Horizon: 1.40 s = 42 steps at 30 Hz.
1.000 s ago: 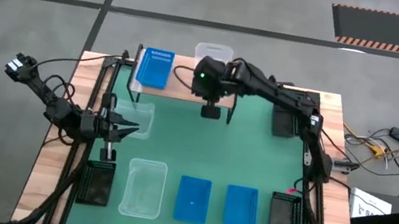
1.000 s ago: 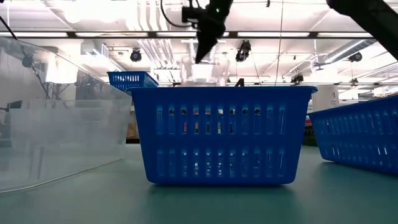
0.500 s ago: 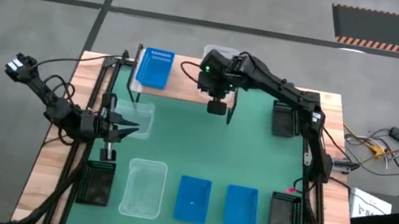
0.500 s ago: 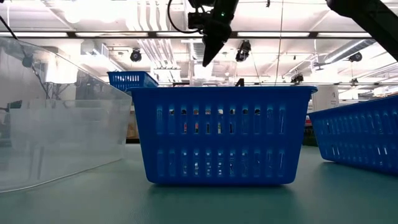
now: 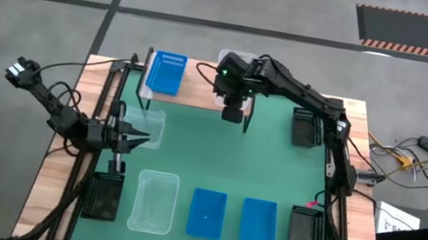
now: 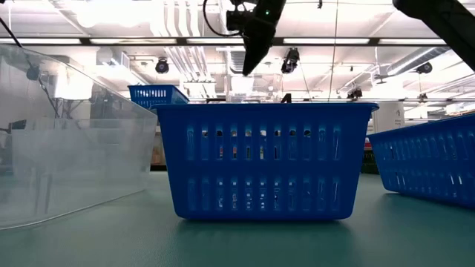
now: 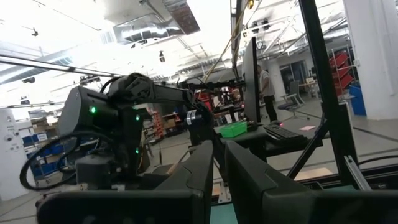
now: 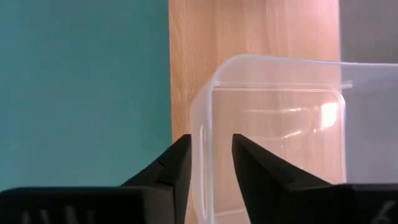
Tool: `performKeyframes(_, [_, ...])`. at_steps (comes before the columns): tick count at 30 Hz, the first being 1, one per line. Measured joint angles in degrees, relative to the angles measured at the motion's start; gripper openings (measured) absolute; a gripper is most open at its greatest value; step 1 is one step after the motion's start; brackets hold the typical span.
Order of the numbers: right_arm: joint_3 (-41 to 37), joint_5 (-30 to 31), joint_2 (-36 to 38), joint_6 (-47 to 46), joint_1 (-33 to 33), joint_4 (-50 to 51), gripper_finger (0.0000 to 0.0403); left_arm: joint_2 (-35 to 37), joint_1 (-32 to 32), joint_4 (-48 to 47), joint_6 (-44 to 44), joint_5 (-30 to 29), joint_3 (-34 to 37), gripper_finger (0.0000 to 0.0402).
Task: Stack baskets on shelf by color
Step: Stack the bottom transparent bin on the other transparent bin on the shelf
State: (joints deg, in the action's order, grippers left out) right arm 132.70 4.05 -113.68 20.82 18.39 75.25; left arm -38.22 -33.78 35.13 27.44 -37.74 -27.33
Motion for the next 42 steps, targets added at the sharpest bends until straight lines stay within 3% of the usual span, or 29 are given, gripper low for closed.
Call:
performKeyframes(5, [0.0,-0.3,3.3,-3.5,-1.4,0.1,0.0126,0.0,0.0,-0.1,0.0,0.0,0.0,0.0026])
performKeyframes(10, [-0.2,-6.4,7.9,-6.3,-5.5,-0.2,0.0121,-0.1,0.0,-0.1,-0.7,0.0,0.0,0.0026])
performKeyframes(15, [-2.9,-8.7,11.4,-4.9,-13.6,-3.1,0.0110,-2.7,0.0,0.1,-10.8,0.6,1.1,0.0026])
performKeyframes(20, [-8.8,-8.8,12.7,0.1,-23.5,-10.8,0.0098,-8.7,0.0,2.8,-22.5,5.1,2.8,0.0026])
performKeyframes(26, [-17.7,-9.0,12.8,4.7,-31.5,-17.5,0.0080,-16.7,0.0,10.7,-25.3,5.3,2.7,0.0026])
performKeyframes(38, [-29.9,-8.6,14.4,-1.0,-32.4,-18.0,0.0050,-24.0,0.0,11.9,-37.7,5.2,2.3,0.0026])
performKeyframes(42, [-33.4,-8.7,15.8,-3.2,-32.5,-18.6,0.0047,-24.6,0.0,7.7,-51.3,5.2,1.9,0.0026])
